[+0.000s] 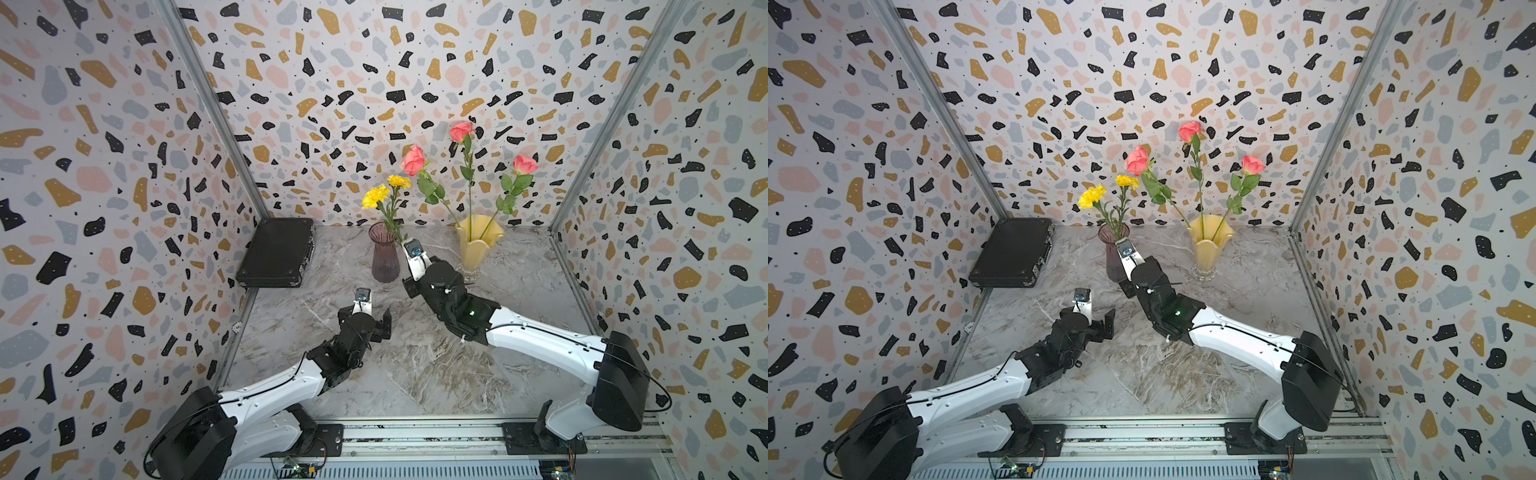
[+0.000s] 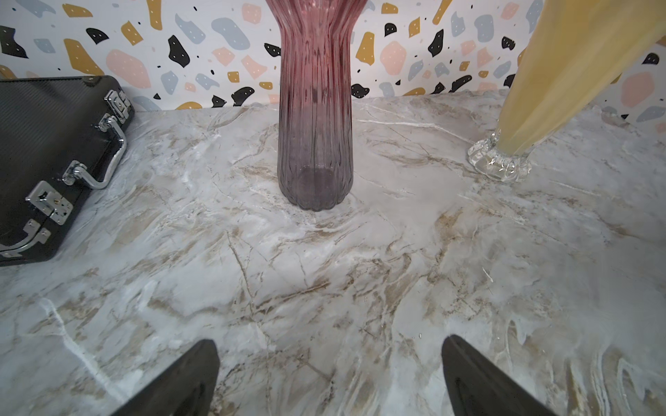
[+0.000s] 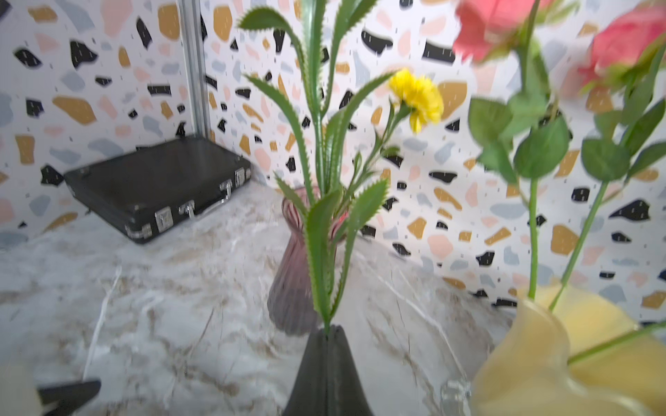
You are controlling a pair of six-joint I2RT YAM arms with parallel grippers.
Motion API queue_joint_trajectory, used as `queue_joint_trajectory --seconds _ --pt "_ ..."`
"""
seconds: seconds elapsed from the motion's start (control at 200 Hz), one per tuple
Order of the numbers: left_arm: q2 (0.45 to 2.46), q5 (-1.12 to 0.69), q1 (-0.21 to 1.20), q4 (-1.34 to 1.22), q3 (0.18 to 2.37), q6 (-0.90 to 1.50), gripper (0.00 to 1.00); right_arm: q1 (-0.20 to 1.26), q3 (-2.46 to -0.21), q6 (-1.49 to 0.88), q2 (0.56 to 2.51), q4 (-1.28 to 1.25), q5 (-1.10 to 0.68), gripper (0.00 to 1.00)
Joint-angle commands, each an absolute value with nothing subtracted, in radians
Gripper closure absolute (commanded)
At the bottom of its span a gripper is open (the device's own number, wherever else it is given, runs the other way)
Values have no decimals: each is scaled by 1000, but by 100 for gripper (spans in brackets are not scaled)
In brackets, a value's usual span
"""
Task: Arrange the flowers in different vases according to their colors
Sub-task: Insert the flower into the vase.
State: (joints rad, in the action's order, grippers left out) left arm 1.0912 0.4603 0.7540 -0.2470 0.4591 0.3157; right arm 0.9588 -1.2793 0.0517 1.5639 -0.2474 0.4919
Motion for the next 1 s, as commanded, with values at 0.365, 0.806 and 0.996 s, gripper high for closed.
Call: queue_joint_trajectory --seconds 0.365,0.806,0.996 --pt "1111 375 752 -307 476 272 1 795 -2199 145 2062 -155 232 100" --pt "1143 284 753 -331 497 291 1 726 -2348 32 2297 -296 40 100" --pt "1132 293 753 -335 489 293 1 726 -2309 22 2314 -292 26 100"
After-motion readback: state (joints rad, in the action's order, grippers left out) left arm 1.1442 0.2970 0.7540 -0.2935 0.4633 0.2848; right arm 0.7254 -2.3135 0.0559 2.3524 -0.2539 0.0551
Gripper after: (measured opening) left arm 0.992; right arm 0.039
